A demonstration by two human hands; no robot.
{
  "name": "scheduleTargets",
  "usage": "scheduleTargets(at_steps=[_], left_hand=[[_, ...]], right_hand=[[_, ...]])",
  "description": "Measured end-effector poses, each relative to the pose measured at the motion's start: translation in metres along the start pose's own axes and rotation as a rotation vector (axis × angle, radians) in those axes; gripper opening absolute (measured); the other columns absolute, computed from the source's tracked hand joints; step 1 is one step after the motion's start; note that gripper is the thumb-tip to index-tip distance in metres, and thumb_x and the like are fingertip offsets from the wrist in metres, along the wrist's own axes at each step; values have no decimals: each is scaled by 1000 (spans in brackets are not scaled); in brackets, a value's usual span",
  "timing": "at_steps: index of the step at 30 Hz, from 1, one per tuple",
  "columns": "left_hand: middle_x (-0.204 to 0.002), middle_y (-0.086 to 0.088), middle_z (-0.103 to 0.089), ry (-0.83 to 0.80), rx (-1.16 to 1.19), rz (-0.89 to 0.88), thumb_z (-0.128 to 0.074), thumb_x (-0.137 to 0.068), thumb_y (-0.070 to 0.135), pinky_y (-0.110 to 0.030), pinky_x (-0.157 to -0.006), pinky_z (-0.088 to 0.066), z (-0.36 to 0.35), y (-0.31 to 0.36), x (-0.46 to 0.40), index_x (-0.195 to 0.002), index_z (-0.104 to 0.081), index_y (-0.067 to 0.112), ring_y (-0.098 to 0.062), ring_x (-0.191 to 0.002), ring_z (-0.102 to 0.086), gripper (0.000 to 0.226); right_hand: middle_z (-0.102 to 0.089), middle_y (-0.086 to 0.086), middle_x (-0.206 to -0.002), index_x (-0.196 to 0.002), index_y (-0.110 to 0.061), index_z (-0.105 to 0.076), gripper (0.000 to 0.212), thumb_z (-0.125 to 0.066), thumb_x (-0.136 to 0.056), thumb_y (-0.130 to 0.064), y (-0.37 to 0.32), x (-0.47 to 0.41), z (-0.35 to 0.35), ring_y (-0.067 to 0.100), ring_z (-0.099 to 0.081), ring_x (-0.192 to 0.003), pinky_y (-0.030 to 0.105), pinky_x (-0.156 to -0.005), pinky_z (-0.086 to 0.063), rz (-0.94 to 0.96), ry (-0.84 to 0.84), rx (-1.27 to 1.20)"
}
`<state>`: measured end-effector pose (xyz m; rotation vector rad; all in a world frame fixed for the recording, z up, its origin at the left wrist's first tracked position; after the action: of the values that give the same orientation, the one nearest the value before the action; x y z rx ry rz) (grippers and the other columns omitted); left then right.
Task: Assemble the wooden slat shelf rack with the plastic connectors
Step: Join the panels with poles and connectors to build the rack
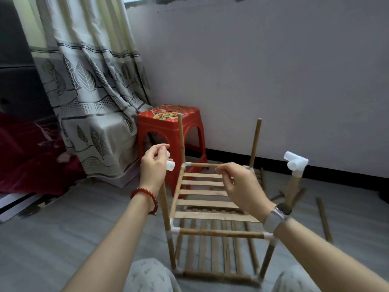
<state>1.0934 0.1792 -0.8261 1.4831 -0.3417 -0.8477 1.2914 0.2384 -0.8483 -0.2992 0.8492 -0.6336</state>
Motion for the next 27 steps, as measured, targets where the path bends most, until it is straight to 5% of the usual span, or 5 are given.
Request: scheduleTargets(at_steps=[6, 11, 15, 21, 27], left_hand=[[-107, -5, -64, 54, -53, -114, -53, -91, 20, -39, -89, -48, -12, 0, 16, -88, -61, 26, -20, -102, -58, 10], [-77, -9, -61, 97, 69, -92, -49, -83, 18, -42, -69, -48, -15, -3, 10, -75, -60, 28, -28, -74, -57, 17], [-68, -3, -60, -39, 198, -73, -50, -87, 3, -18, -41, -31, -15, -9, 3, -68, -61, 21, -7, -39, -38, 28], [-66, -2, -58, -220, 258, -56, -47, -70, 17, -14, -36, -26, -12, -13, -12, -68, -59, 15, -4, -34, -34, 13], [-66, 2, -58, 86, 259, -137, -46, -74, 17, -25, -58, -37, -29, -22, -3, -63, -59, 29, -6, -57, -49, 21]], right_hand=[[-66, 8, -99, -92, -9, -68, 25, -46, -87, -20, 25, 0, 100, 30, -54, -101, 38, -84, -34, -108, 351, 559], [-51, 20, -122, -118, -7, -56, 30, -42, -94, -19, 56, -1, 99, 37, -48, -111, 32, -79, -32, -689, 200, 234], [-49, 16, -109, -120, -9, -60, 31, -44, -93, -13, 62, -4, 76, 34, -52, -97, 27, -79, -34, -597, 338, 123], [-61, -2, -75, -96, -22, -65, 12, -57, -89, -16, 79, -11, 108, 13, -65, -59, 15, -54, -48, -479, -8, -21], [-65, 3, -84, -95, -18, -69, 21, -50, -86, -17, 80, -15, 85, 26, -66, -78, 36, -74, -57, -560, 297, 52]])
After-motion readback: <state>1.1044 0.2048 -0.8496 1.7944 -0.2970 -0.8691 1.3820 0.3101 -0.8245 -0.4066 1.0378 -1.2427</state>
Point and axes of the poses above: each hand's wrist, its own x-axis away from the middle knuckle, its own z-axis out of the back of the hand, y = z × x, the point moved 1 cm from there along -x, towards the middle knuckle
